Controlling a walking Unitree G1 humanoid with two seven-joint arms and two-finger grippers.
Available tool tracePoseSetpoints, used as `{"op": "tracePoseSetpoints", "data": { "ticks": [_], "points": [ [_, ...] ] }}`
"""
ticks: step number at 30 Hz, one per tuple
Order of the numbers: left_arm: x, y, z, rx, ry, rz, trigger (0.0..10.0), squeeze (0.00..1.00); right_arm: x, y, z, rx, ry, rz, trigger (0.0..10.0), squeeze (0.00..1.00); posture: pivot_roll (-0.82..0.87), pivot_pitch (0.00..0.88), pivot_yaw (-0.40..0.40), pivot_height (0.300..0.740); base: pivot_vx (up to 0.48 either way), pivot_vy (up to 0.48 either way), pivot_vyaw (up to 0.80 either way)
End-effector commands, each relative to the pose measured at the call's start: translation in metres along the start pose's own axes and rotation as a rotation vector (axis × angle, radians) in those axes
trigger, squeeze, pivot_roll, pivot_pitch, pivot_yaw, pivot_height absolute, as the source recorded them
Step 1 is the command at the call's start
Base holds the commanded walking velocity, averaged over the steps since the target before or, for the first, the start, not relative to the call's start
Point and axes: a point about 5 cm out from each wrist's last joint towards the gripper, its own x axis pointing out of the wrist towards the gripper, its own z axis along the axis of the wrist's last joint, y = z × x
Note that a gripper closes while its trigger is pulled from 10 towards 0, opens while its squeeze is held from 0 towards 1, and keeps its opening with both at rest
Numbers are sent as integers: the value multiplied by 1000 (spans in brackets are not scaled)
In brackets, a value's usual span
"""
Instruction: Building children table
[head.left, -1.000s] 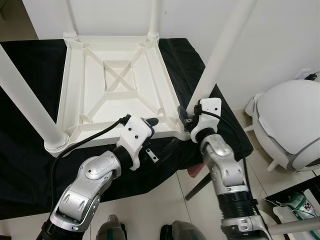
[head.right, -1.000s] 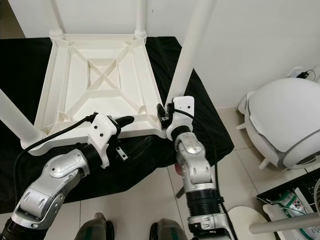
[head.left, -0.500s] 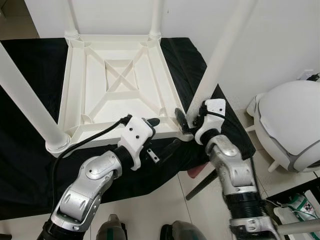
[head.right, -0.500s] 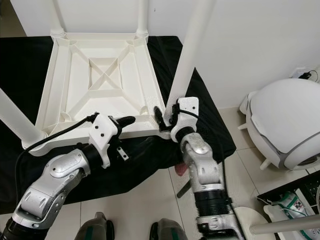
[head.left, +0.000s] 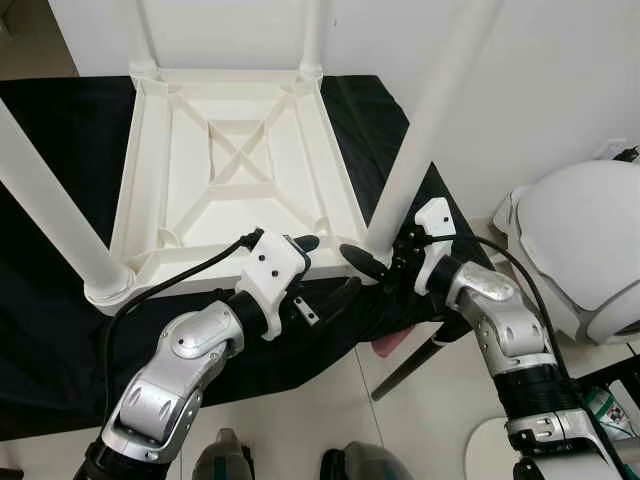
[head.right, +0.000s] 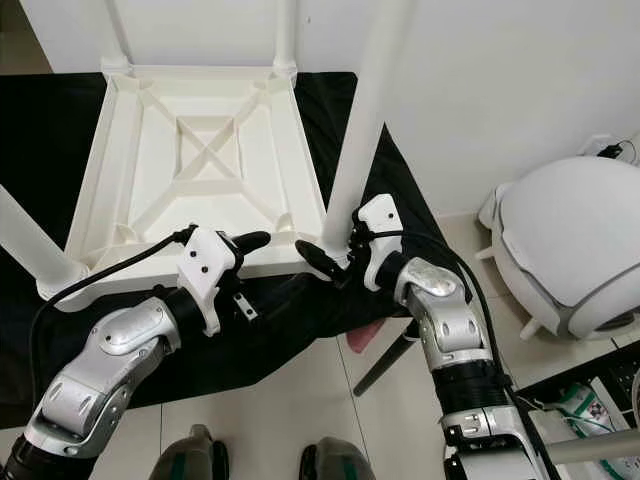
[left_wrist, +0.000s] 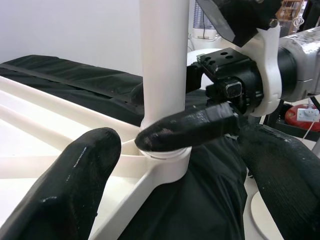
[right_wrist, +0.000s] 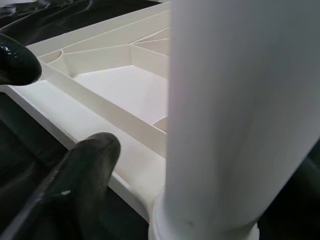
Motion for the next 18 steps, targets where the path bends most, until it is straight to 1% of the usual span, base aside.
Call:
{"op": "tracePoseSetpoints", "data": {
  "ticks": [1, 2, 3, 7, 12, 14, 15, 16, 17, 18],
  "points": [
    [1, -2, 1, 3, 3, 0, 10000, 0, 4, 2, -4, -23, 22, 52, 4667, 0, 7, 0, -60, 740, 0, 0, 0],
    [1, -2, 1, 2, 1, 3, 10000, 0, 5, -2, -6, -29, 32, 56, 0, 0, 16, 4, -63, 740, 0, 0, 0],
    [1, -2, 2, 1, -1, 8, 10000, 0, 5, -5, -8, -21, 46, 51, 0, 0, 17, 12, -64, 740, 0, 0, 0],
    [0, -1, 3, -4, -3, 17, 10000, 0, 1, -11, -13, -5, 68, 49, 0, 0, 16, 20, -66, 740, 0, 0, 0],
    [0, -1, 3, -6, -5, 22, 10000, 0, -1, -12, -14, 2, 66, 47, 0, 0, 14, 25, -68, 740, 0, 0, 0],
    [0, -1, 3, -8, -7, 21, 10000, 0, -1, -11, -14, 6, 56, 25, 0, 0, 13, 26, -70, 740, 0, 0, 0],
    [1, -1, 3, -8, -7, 21, 10000, 0, -2, -12, -14, 7, 51, 14, 10000, 0, 15, 27, -72, 740, 0, 0, 0],
    [1, -1, 3, -8, -7, 21, 10000, 0, -2, -12, -14, 7, 51, 14, 10000, 0, 15, 27, -72, 740, 0, 0, 0],
    [0, -1, 3, -14, -10, 20, 10000, 0, -2, -12, -13, 38, 31, -78, 10000, 0, 6, 29, -71, 740, 0, 0, 0],
    [0, -1, 3, -14, -10, 20, 10000, 0, -2, -12, -13, 38, 31, -78, 10000, 0, 6, 29, -71, 740, 0, 0, 0]
  ]
}}
